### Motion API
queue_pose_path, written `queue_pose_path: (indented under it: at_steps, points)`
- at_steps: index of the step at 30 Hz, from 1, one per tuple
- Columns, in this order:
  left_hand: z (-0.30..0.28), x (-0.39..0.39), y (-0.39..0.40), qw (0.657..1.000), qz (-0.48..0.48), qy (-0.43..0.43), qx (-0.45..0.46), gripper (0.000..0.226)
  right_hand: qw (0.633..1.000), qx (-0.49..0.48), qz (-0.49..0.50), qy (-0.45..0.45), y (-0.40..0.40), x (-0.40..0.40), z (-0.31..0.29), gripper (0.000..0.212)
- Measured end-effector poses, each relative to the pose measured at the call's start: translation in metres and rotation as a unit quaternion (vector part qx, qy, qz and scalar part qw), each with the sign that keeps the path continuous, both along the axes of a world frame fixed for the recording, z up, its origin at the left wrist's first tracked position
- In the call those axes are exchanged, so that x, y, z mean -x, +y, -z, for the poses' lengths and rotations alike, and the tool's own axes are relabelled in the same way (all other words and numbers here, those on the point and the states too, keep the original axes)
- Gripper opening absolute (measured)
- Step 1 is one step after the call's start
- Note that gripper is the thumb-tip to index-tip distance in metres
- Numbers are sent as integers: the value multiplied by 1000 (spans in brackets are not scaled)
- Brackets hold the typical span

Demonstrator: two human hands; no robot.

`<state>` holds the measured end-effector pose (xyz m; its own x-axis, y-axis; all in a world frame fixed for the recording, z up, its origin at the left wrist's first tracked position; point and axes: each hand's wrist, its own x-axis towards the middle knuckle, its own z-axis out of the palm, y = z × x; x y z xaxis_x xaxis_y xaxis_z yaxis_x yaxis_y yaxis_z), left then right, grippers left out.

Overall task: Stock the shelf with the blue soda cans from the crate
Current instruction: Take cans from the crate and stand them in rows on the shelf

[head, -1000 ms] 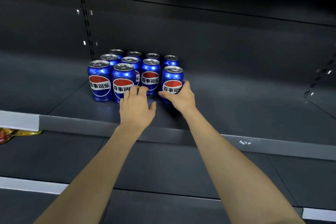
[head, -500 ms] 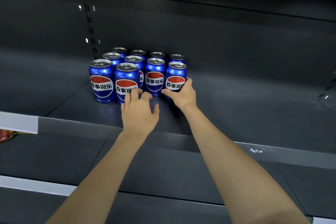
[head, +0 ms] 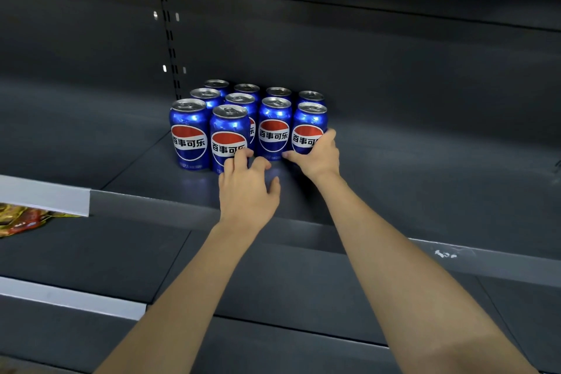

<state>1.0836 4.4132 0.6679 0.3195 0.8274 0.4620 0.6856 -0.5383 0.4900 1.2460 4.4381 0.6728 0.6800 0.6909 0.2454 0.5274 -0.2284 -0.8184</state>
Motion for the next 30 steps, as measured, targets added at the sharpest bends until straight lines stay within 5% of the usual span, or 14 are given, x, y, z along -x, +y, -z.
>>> queue_pose_path:
  at_steps: [6,12,26,30]
  points:
    - [3,1,1,1000,11,-12,21,34,1000,17,-23,9,-5,-1,8,104]
    - [5,0,2,1000,4,7,28,35,999,21,-39,31,-9,-6,6,87]
    - [2,4,-3,999,35,-5,-9,31,998,45,-18,45,-18,9,-8,103]
    - [1,10,-12,997,43,-28,-50,30,1000,18,4,-2,-31,31,-21,91]
